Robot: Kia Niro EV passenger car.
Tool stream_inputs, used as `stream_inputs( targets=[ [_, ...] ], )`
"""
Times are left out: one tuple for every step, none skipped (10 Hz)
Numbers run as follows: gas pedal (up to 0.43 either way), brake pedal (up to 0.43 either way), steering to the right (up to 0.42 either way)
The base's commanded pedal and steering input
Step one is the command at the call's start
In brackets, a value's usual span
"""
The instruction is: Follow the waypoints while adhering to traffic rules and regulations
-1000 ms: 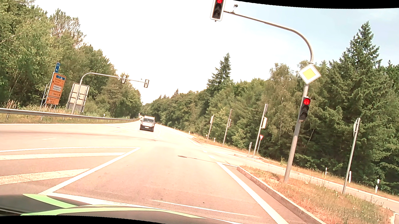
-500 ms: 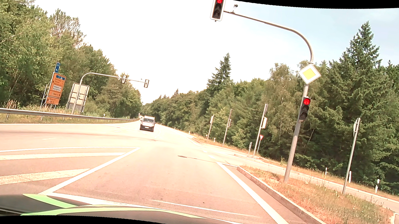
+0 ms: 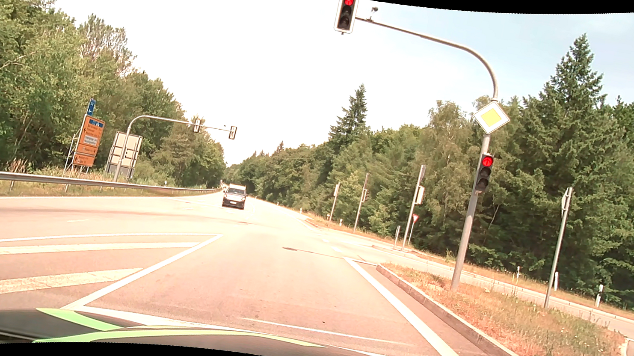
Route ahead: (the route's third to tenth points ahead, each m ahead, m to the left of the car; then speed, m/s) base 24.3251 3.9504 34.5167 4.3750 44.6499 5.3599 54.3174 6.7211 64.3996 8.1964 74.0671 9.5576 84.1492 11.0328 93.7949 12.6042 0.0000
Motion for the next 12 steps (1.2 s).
stream_inputs(
  targets=[
    [0.000,0.262,-0.014],
    [0.000,0.262,-0.014],
    [0.000,0.262,-0.015],
    [0.000,0.262,-0.015],
    [0.000,0.262,-0.014],
    [0.000,0.262,-0.014],
    [0.000,0.262,-0.015],
    [0.000,0.262,-0.015],
    [0.000,0.262,-0.015],
    [0.000,0.262,-0.015],
    [0.000,0.262,-0.014],
    [0.000,0.262,-0.015]
  ],
)
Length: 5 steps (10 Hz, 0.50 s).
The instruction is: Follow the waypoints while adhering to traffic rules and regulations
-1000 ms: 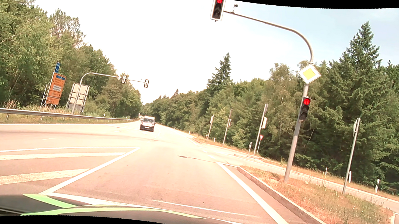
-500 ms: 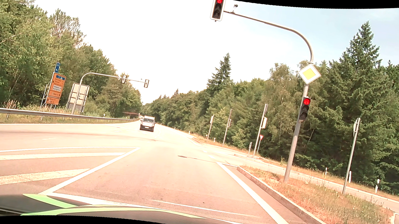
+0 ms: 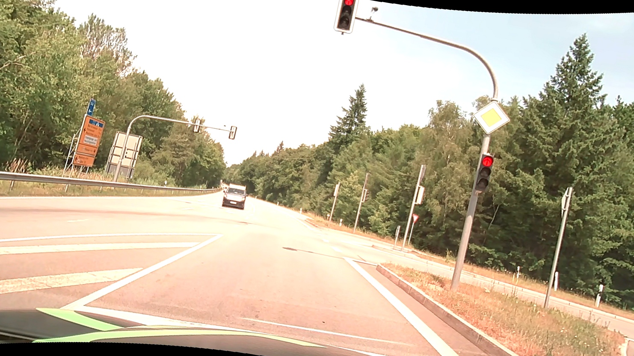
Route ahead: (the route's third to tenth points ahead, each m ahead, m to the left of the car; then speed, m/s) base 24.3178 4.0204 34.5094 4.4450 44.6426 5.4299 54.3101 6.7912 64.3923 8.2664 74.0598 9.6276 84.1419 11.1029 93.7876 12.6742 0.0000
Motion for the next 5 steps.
stream_inputs(
  targets=[
    [0.000,0.262,-0.015],
    [0.000,0.262,-0.015],
    [0.000,0.262,-0.014],
    [0.000,0.262,-0.014],
    [0.000,0.262,-0.014]
  ],
)
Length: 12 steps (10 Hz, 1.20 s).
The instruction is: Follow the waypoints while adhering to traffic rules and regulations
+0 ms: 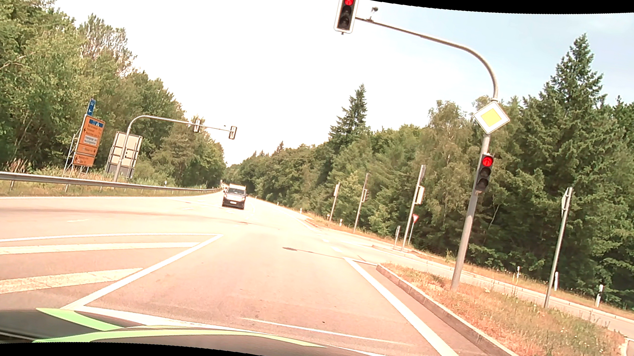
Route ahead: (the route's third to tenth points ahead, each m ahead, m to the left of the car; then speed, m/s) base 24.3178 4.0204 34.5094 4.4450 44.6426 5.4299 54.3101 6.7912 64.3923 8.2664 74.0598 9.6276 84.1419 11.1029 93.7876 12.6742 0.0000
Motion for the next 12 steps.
stream_inputs(
  targets=[
    [0.000,0.262,-0.015],
    [0.000,0.262,-0.014],
    [0.000,0.262,-0.015],
    [0.000,0.262,-0.015],
    [0.000,0.262,-0.014],
    [0.000,0.262,-0.014],
    [0.000,0.262,-0.015],
    [0.000,0.262,-0.015],
    [0.000,0.262,-0.015],
    [0.000,0.262,-0.015],
    [0.000,0.262,-0.014],
    [0.000,0.262,-0.014]
  ],
)
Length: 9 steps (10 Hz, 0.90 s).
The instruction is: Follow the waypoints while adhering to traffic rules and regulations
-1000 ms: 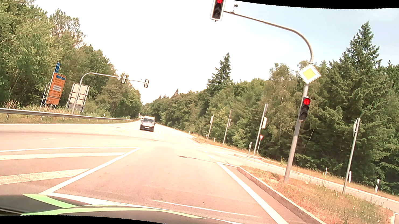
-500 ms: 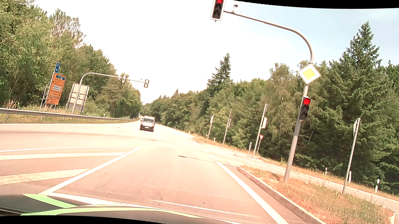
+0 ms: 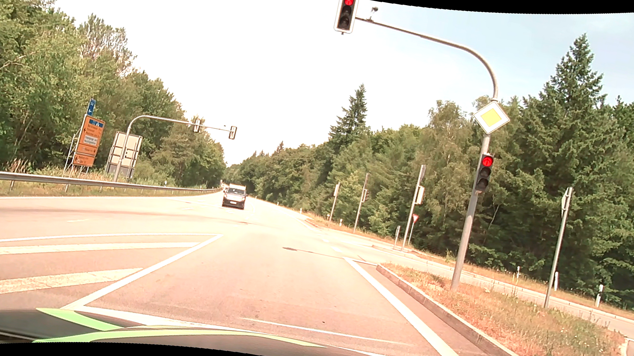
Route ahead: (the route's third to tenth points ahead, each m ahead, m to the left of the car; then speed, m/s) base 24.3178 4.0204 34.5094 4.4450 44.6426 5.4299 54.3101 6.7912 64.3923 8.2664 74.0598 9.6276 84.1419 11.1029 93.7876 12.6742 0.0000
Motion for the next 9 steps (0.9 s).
stream_inputs(
  targets=[
    [0.000,0.262,-0.015],
    [0.000,0.262,-0.015],
    [0.000,0.262,-0.015],
    [0.000,0.262,-0.014],
    [0.000,0.262,-0.015],
    [0.000,0.262,-0.014],
    [0.000,0.262,-0.015],
    [0.000,0.262,-0.015],
    [0.000,0.262,-0.014]
  ],
)
